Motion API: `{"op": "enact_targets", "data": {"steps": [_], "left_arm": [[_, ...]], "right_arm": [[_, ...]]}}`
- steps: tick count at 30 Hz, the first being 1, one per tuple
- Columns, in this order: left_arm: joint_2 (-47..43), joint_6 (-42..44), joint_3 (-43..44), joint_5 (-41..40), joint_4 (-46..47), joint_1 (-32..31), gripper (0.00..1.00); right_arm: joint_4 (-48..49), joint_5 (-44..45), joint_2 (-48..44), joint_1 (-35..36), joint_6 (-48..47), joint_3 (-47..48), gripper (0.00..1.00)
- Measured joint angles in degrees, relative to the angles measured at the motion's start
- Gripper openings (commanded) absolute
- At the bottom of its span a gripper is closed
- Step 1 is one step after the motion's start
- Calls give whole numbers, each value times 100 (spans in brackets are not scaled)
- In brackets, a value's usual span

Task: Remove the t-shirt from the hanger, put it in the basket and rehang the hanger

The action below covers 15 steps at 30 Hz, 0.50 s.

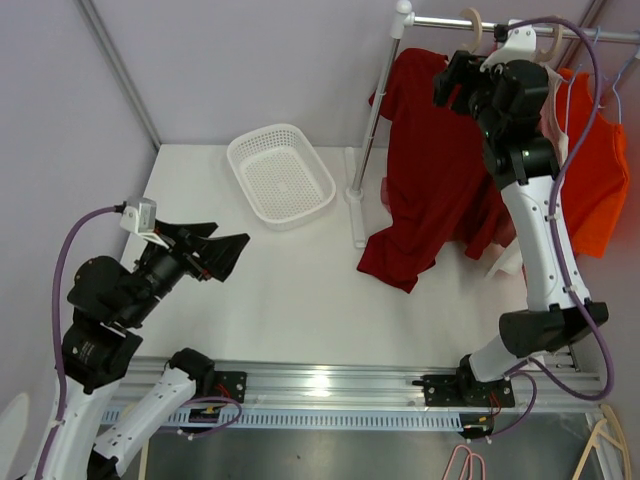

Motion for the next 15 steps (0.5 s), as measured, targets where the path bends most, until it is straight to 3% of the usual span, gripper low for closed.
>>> {"op": "enact_targets", "data": {"steps": [8,12,15], "left_arm": [[-31,229,0,-190,-13,0,100],[-31,317,0,-313,-13,0,100],[-28,350,0,-372,-13,0,100]], "right_arm": [[525,254,1043,-90,-352,1165,75],[590,291,1390,-153,-413,1510,63],[599,291,1587,-195,-415,1696,61]]}}
